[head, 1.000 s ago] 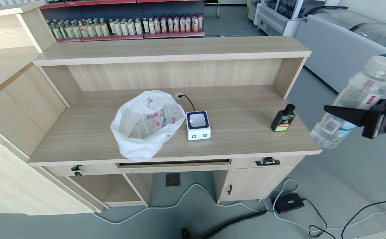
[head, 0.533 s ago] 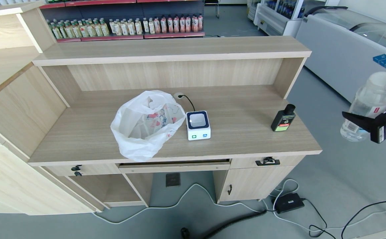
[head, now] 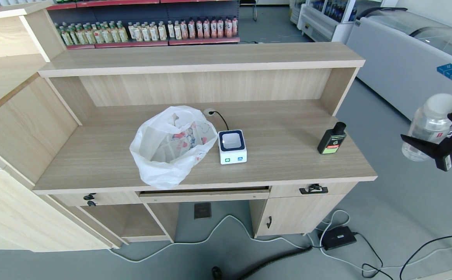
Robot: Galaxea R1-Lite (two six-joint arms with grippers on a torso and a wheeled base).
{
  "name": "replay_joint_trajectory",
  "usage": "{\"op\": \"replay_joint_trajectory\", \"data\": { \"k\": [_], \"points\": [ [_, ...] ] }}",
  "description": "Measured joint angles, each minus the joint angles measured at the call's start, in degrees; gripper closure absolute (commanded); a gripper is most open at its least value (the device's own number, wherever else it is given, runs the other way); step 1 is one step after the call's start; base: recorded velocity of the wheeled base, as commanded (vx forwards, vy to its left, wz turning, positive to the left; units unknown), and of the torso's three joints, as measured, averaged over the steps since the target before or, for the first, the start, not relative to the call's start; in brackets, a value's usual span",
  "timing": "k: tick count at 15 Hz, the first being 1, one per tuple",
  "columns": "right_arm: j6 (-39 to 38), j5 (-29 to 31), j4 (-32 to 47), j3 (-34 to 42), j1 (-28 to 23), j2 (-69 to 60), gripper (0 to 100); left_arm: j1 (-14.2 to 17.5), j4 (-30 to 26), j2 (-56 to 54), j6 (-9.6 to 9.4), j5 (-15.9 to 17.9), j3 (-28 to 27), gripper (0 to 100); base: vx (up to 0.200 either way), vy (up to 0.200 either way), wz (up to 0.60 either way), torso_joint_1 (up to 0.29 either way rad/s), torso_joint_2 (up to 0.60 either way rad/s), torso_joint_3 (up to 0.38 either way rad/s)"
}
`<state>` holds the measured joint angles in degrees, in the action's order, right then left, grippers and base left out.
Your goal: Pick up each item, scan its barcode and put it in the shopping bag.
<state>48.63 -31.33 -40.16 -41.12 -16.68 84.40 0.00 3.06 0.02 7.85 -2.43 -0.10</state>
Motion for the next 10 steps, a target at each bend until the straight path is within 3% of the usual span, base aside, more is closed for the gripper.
{"op": "replay_joint_trajectory", "data": {
  "k": [4, 8, 10],
  "points": [
    [6.7, -2.1, -7.5, -3.5, 0.8, 3.1, 100, 0.0, 0.0, 0.0, 0.0, 0.0, 0.0, 0, 0.0, 0.0, 0.6, 0.002, 0.0, 0.001],
    [8.2, -6.4, -21.3, -8.7, 6.8, 10.3, 100, 0.0, 0.0, 0.0, 0.02, 0.0, 0.0, 0, 0.0, 0.0, 0.6, 0.007, 0.01, 0.0],
    [8.6, -7.4, -25.7, -10.0, 10.0, 14.9, 100, 0.0, 0.0, 0.0, 0.02, 0.0, 0.0, 0, 0.0, 0.0, 0.0, 0.0, 0.0, 0.0]
  ]
}}
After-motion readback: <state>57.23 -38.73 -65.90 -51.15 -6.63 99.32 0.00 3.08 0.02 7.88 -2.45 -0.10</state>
